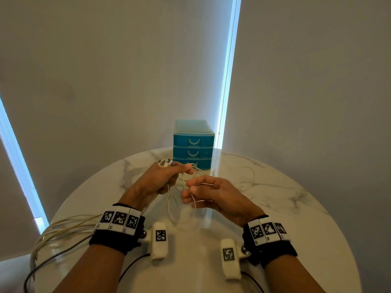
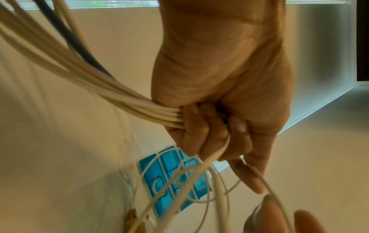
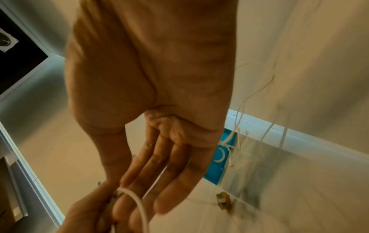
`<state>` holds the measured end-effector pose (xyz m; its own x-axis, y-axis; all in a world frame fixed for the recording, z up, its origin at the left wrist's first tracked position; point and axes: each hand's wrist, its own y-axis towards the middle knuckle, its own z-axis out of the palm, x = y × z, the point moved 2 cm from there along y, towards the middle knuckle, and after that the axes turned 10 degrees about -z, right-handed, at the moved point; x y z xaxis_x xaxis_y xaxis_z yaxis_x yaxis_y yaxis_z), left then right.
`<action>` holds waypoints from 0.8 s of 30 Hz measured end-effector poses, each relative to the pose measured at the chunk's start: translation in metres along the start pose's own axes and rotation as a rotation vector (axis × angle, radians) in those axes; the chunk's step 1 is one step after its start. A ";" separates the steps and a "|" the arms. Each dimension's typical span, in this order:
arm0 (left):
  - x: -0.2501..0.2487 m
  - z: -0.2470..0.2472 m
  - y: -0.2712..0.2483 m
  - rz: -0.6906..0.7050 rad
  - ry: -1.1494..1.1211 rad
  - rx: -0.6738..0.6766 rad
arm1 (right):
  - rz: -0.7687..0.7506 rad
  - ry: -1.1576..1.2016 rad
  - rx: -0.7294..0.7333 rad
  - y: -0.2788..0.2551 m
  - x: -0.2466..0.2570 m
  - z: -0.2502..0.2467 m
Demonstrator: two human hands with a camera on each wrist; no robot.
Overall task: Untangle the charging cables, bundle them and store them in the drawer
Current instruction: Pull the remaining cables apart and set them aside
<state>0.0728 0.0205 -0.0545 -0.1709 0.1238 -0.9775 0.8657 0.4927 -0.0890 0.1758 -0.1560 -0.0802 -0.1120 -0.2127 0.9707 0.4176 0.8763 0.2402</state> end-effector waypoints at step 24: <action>-0.012 -0.013 -0.012 -0.003 -0.087 0.163 | 0.149 0.062 -0.149 0.005 -0.011 -0.006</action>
<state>0.0583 0.0243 -0.0392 -0.1387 0.0444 -0.9893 0.9312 0.3459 -0.1151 0.1849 -0.1521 -0.0893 0.0142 -0.1157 0.9932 0.5548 0.8273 0.0885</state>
